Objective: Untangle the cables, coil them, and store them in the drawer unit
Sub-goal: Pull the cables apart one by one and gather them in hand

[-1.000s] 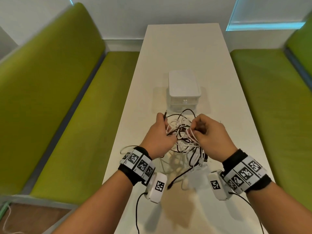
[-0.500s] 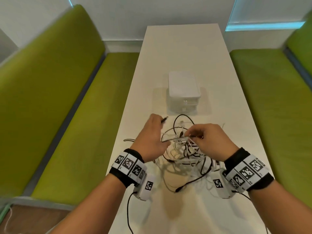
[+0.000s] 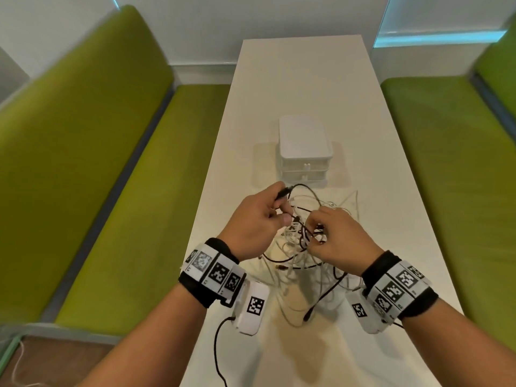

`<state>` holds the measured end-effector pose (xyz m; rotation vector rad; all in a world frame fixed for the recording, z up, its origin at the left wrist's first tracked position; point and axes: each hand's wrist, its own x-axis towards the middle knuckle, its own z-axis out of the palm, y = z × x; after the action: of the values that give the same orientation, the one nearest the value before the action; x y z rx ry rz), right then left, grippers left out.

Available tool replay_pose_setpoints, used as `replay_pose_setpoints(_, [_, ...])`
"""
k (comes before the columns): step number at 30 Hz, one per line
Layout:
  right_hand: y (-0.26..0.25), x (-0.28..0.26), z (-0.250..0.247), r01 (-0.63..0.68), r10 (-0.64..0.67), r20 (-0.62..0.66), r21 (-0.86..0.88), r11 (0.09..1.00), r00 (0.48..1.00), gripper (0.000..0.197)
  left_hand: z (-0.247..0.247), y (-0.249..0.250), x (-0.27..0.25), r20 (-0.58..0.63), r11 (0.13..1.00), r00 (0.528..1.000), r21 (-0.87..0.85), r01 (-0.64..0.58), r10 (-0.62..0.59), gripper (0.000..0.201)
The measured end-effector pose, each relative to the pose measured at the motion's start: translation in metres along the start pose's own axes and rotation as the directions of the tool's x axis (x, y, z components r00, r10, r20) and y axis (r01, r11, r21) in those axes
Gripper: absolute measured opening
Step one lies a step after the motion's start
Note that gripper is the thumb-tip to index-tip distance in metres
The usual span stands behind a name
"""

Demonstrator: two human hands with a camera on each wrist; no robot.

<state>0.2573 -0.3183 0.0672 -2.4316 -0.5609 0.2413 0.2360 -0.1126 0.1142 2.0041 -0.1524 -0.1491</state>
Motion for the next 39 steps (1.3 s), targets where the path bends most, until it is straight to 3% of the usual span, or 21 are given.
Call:
replay_pose_setpoints(2, [0.005, -0.001, 0.004, -0.058, 0.063, 0.057, -0.086, 0.995, 0.996, 0.019, -0.004, 0.001, -0.003, -0.011, 1.000, 0.999, 0.007, -0.030, 0.030, 0.043])
replay_pose_setpoints(4, [0.004, 0.000, 0.004, -0.088, 0.113, 0.116, -0.197, 0.976, 0.987, 0.023, -0.008, -0.003, -0.007, -0.065, 0.999, 0.997, -0.010, -0.032, 0.031, 0.025])
replay_pose_setpoints(6, [0.002, 0.000, 0.003, -0.065, 0.112, 0.169, -0.262, 0.963, 0.979, 0.034, -0.013, -0.005, -0.007, -0.117, 0.999, 0.993, 0.009, -0.032, 0.033, 0.038])
replay_pose_setpoints(9, [0.003, -0.003, 0.004, -0.067, 0.088, 0.183, -0.121, 0.990, 0.979, 0.047, -0.020, -0.009, -0.006, -0.108, 0.983, 0.994, 0.186, -0.009, 0.030, 0.040])
replay_pose_setpoints(11, [0.003, -0.008, 0.005, -0.024, 0.023, 0.106, 0.004, 1.000, 0.994, 0.044, -0.019, -0.014, -0.004, -0.120, 0.949, 0.993, 0.310, 0.049, -0.012, 0.032])
replay_pose_setpoints(14, [0.003, -0.012, 0.010, 0.104, -0.087, -0.180, 0.088, 0.991, 0.980, 0.032, -0.013, -0.017, -0.005, -0.150, 0.932, 0.986, 0.341, 0.125, -0.077, 0.033])
replay_pose_setpoints(16, [0.000, -0.009, 0.013, 0.087, -0.096, -0.150, -0.064, 0.994, 0.984, 0.037, -0.006, -0.016, -0.005, -0.136, 0.957, 0.985, 0.254, 0.141, -0.109, 0.034])
replay_pose_setpoints(18, [0.000, -0.005, 0.019, 0.010, -0.001, 0.032, -0.283, 0.959, 0.999, 0.057, -0.001, -0.013, -0.004, -0.132, 0.975, 0.986, 0.183, 0.125, -0.101, 0.033])
replay_pose_setpoints(21, [0.006, -0.001, 0.028, -0.033, 0.063, 0.060, -0.403, 0.915, 0.996, 0.044, -0.001, -0.012, -0.004, -0.199, 0.992, 0.977, 0.086, 0.088, -0.070, 0.022])
replay_pose_setpoints(23, [0.006, 0.002, 0.030, -0.063, 0.084, 0.039, -0.372, 0.926, 0.996, 0.025, -0.005, -0.014, -0.004, -0.246, 0.996, 0.967, 0.042, 0.081, -0.068, 0.014])
replay_pose_setpoints(25, [0.006, 0.006, 0.030, -0.065, 0.072, 0.012, -0.312, 0.948, 0.997, 0.015, -0.009, -0.018, -0.006, -0.232, 0.992, 0.970, 0.074, 0.097, -0.078, 0.020])
replay_pose_setpoints(29, [0.004, 0.006, 0.020, -0.039, 0.045, -0.192, 0.037, 0.999, 0.980, 0.031, -0.015, -0.020, -0.004, -0.063, 0.918, 0.989, 0.368, 0.151, -0.137, 0.024])
replay_pose_setpoints(32, [-0.009, 0.007, -0.001, -0.057, 0.102, -0.288, 0.160, 0.985, 0.952, 0.024, -0.009, -0.015, -0.005, 0.019, 0.868, 0.993, 0.488, 0.093, -0.117, 0.025])
replay_pose_setpoints(35, [-0.014, 0.010, -0.017, 0.050, -0.011, -0.281, 0.133, 0.990, 0.960, 0.026, -0.001, -0.012, -0.005, -0.011, 0.857, 1.000, 0.515, -0.005, 0.012, 0.016])
replay_pose_setpoints(37, [-0.010, 0.010, -0.019, 0.129, -0.136, -0.279, -0.042, 0.991, 0.951, 0.031, 0.000, -0.011, -0.003, -0.073, 0.849, 0.987, 0.522, -0.083, 0.141, 0.011])
replay_pose_setpoints(39, [-0.007, 0.010, -0.018, 0.210, -0.268, -0.286, -0.219, 0.953, 0.920, 0.036, -0.001, -0.007, 0.001, -0.089, 0.853, 0.980, 0.511, -0.106, 0.175, 0.009])
